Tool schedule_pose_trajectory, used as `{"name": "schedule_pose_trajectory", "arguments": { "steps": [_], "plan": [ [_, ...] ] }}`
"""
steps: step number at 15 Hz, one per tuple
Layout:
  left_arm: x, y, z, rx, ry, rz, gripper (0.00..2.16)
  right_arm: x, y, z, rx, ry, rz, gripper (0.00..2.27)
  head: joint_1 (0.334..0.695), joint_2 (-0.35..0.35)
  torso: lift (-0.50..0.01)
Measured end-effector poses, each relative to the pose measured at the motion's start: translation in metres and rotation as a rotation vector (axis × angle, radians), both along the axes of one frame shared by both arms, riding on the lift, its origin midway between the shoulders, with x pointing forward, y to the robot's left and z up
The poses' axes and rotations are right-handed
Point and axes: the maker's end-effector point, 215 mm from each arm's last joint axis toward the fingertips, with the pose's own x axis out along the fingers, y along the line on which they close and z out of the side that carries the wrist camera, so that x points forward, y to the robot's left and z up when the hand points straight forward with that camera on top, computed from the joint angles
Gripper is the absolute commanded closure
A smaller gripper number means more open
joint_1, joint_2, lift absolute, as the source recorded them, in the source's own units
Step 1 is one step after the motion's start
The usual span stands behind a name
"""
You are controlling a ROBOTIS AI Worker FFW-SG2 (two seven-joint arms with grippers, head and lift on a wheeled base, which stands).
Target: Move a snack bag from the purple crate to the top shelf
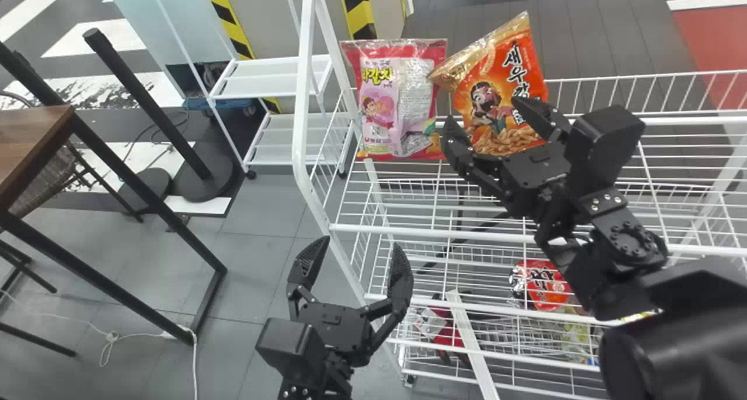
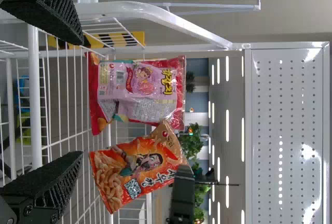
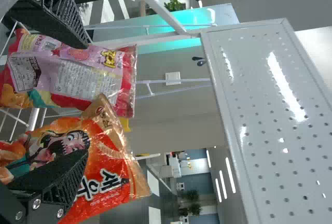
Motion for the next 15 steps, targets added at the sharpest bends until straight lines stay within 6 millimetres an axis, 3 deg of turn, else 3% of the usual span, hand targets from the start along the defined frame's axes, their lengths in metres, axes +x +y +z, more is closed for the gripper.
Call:
{"name": "schedule_pose_trajectory", "arguments": {
  "steps": [3,5,11,15],
  "plan": [
    [0.0,0.0,0.001,0.0,-0.002,0.001,0.04,-0.016,-0.021,-0.006,-0.007,0.041,-0.036,0.12,0.695,0.265,0.0],
    [0.0,0.001,0.002,-0.001,-0.003,0.002,0.04,-0.03,-0.047,-0.014,-0.034,0.049,-0.072,0.12,0.695,0.235,0.0],
    [-0.001,0.004,0.003,-0.008,-0.006,0.013,0.04,-0.08,-0.156,-0.054,-0.118,0.115,-0.171,0.12,0.695,0.116,0.0],
    [-0.009,0.015,0.004,-0.013,-0.008,0.042,0.04,-0.111,-0.209,-0.068,-0.111,0.137,-0.215,0.12,0.695,0.056,0.0]
  ]
}}
